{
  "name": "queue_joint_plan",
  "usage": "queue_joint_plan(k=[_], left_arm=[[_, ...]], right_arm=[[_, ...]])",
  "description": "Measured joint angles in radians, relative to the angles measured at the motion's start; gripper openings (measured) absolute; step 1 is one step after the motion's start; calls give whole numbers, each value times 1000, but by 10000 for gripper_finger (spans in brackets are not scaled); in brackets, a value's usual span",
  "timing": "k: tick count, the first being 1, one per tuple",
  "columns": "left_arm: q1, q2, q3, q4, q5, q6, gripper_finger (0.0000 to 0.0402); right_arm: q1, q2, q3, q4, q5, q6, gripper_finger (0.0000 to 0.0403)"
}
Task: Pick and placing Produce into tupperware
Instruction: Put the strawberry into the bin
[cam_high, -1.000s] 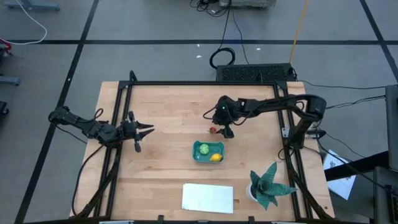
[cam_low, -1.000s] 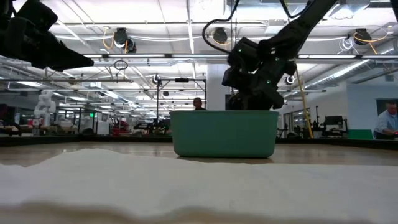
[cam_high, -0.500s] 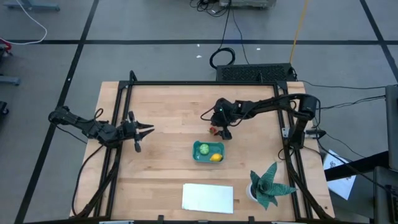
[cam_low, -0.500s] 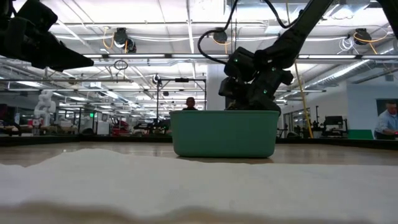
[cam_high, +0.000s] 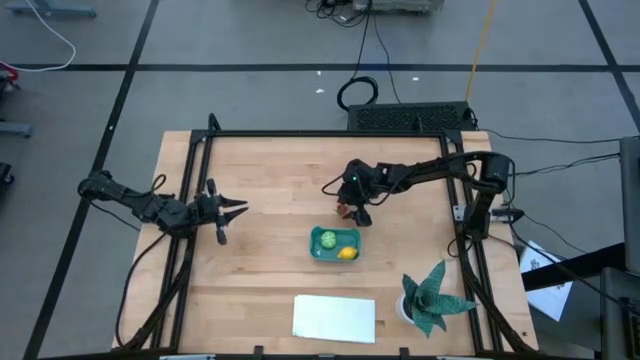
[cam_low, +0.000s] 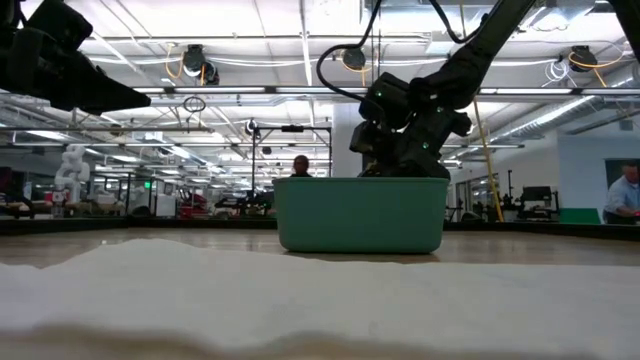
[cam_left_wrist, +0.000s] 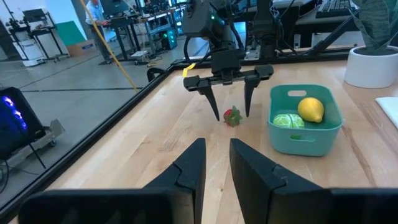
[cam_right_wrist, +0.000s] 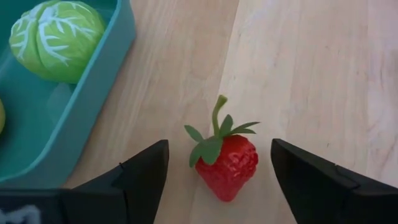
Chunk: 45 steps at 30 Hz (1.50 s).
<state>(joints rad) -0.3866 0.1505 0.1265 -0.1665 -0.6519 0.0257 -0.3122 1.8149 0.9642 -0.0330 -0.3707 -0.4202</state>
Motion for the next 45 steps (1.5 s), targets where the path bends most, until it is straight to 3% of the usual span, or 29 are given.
queue_joint_plan(k=[23,38,45], left_arm=[[0,0,0,0,0,-1,79],[0,0,0,2,0,-4,79],[0,0,0,5,-1,-3,79]], right_arm=[[0,-1,0,0,-1,15,142],[0,-13,0,-10,3,15,138],[0,-35,74,-129,3,14,140]])
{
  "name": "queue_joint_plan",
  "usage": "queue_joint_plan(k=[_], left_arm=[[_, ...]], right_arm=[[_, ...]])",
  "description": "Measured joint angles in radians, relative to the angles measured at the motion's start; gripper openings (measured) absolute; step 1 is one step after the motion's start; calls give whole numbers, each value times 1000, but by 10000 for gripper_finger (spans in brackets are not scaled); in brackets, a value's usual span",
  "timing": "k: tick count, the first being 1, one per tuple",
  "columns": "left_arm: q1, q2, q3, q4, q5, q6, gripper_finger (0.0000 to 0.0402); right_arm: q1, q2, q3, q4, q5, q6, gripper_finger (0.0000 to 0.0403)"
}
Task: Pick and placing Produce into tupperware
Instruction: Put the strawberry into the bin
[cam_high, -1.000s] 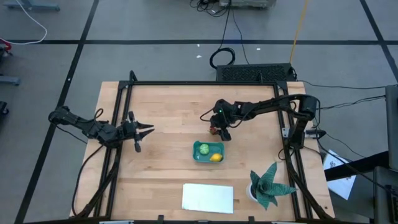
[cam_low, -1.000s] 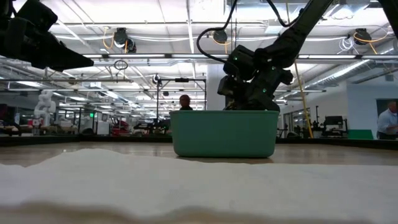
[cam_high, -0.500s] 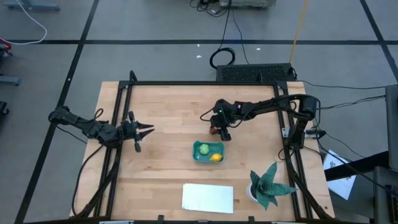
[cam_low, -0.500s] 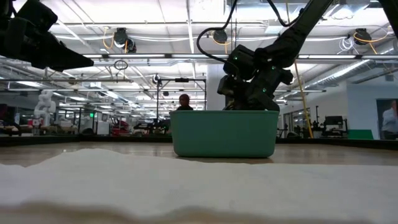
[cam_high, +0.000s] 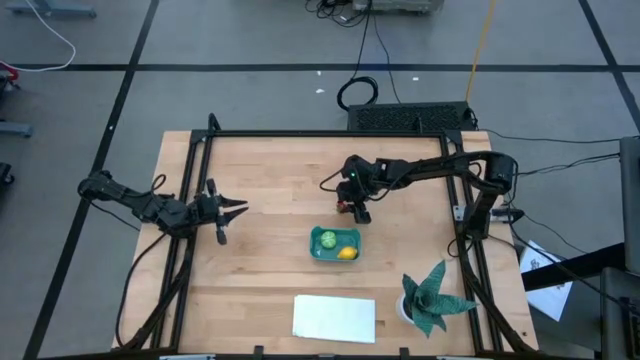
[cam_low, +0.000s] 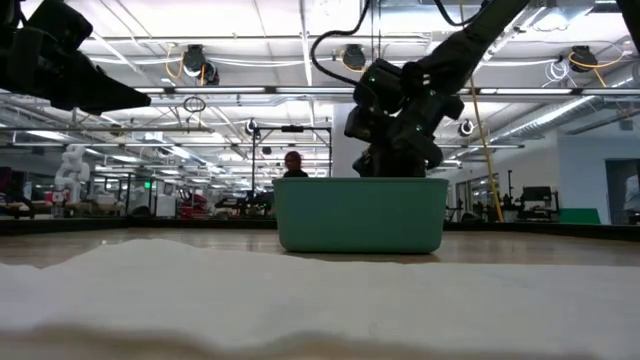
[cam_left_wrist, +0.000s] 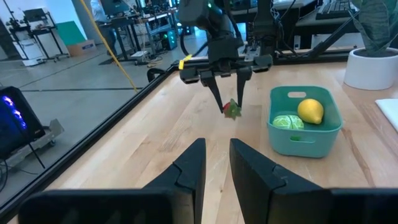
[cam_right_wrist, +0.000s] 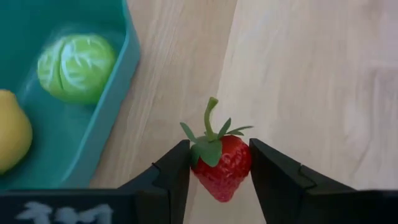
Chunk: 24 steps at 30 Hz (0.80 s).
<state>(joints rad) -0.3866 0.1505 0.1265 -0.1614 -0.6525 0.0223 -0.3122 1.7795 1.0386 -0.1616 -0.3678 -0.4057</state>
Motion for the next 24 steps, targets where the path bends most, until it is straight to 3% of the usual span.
queue_joint_plan(k=[15,24], left_arm=[[0,0,0,1,6,0,79],[0,0,0,0,7,-7,79]], right_arm=[[20,-13,172,-243,2,8,141],[12,-180,177,-300,59,47,137]])
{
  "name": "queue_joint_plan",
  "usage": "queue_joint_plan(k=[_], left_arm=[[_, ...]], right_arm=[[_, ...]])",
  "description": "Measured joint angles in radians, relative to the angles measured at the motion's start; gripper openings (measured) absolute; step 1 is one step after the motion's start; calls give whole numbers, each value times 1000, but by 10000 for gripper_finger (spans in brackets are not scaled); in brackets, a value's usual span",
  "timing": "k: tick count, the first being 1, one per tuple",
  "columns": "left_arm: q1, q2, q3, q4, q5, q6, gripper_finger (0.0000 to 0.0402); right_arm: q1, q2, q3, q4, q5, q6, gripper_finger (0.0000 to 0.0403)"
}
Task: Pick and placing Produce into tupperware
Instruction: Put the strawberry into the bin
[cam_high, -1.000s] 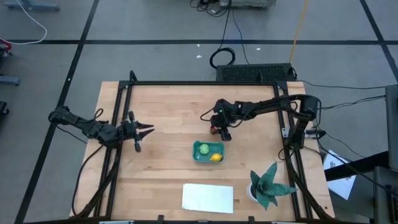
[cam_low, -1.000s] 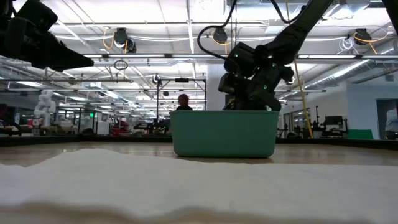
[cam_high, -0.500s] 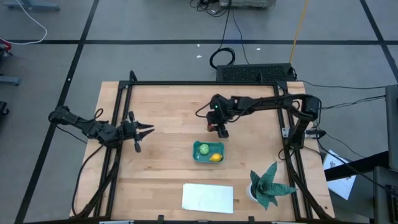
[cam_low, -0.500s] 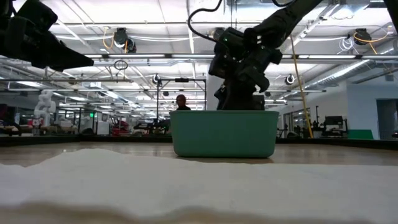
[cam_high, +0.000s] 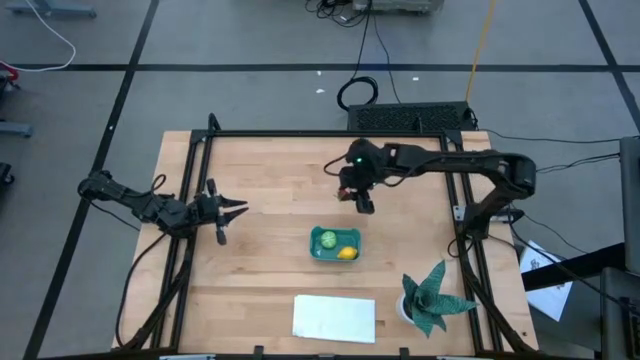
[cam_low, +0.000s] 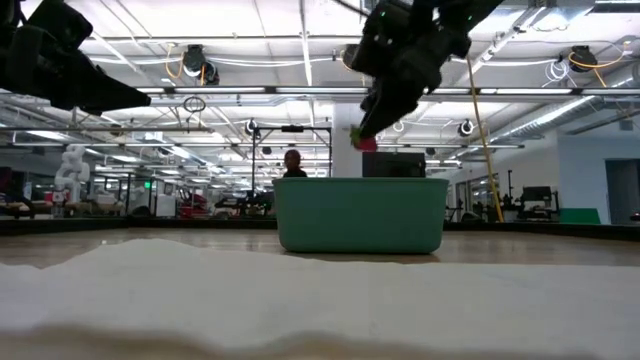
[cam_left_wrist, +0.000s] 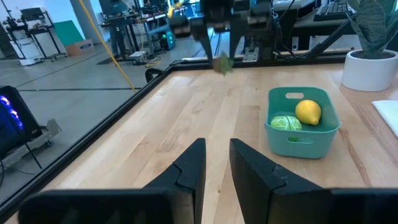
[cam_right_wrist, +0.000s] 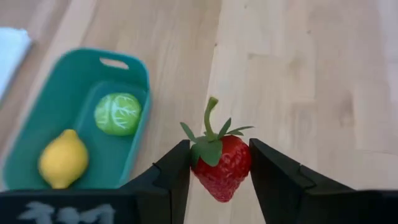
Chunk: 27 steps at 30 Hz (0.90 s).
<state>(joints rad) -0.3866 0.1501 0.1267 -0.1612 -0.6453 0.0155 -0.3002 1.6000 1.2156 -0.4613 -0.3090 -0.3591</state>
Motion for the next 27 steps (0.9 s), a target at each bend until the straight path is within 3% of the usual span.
queue_joint_plan(k=[9,27], left_arm=[[0,0,0,0,0,-6,79],[0,0,0,0,-1,-17,79]], right_arm=[[0,-208,-71,-21,-5,71,134],[19,-652,-422,257,-42,261,133]])
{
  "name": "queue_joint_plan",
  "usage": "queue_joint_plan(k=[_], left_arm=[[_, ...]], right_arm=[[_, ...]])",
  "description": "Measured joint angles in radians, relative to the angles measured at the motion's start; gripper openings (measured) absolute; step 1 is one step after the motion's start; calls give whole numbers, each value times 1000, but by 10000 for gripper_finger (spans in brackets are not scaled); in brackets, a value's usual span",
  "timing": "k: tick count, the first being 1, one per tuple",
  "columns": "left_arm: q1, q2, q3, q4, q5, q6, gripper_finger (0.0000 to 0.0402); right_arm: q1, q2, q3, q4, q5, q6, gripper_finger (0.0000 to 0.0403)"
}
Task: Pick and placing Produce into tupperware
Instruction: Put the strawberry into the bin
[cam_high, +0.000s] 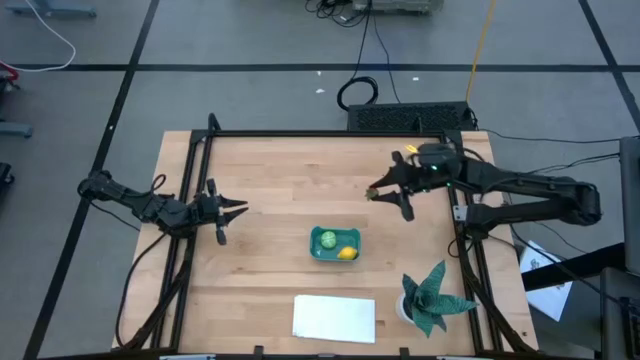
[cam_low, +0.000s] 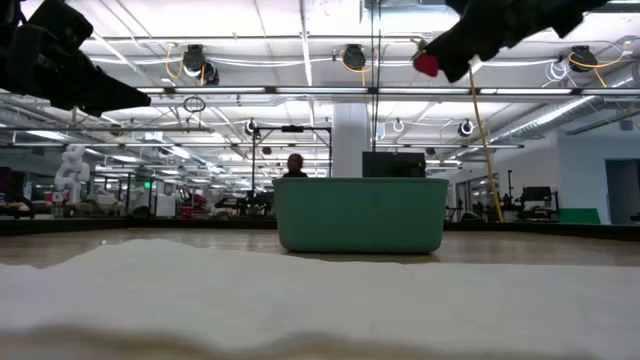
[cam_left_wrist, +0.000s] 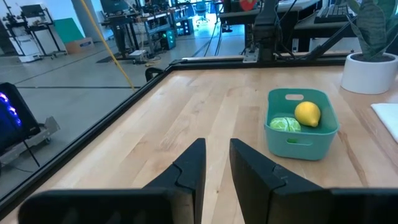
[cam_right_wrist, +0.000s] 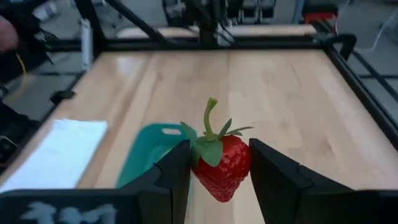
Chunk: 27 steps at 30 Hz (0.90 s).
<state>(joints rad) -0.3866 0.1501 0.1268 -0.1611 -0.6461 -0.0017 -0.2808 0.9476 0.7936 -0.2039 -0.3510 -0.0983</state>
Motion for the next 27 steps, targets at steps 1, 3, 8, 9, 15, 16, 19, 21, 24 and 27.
queue_joint_plan(k=[1,3,8,9,15,16,19,21,24,27], left_arm=[[0,0,0,0,0,0,79],[0,0,0,0,0,0,79],[0,0,0,0,0,0,79],[0,0,0,-1,0,0,79],[0,0,0,-1,0,0,79],[0,0,0,-1,0,0,79],[0,0,0,-1,0,-1,79],[0,0,0,-1,0,-2,79],[0,0,0,-1,0,-3,79],[0,0,0,-1,0,-3,79]], right_arm=[[3,-27,-25,24,-3,10,133],[7,-85,-85,90,-3,38,133],[21,-214,-229,265,-3,119,133],[25,-235,-256,298,-4,136,133],[55,-339,-381,430,8,213,132],[60,-353,-398,440,11,221,132],[73,-391,-449,494,36,248,132],[80,-409,-487,546,37,259,132],[82,-428,-534,630,36,287,132],[82,-435,-548,657,36,300,132]])
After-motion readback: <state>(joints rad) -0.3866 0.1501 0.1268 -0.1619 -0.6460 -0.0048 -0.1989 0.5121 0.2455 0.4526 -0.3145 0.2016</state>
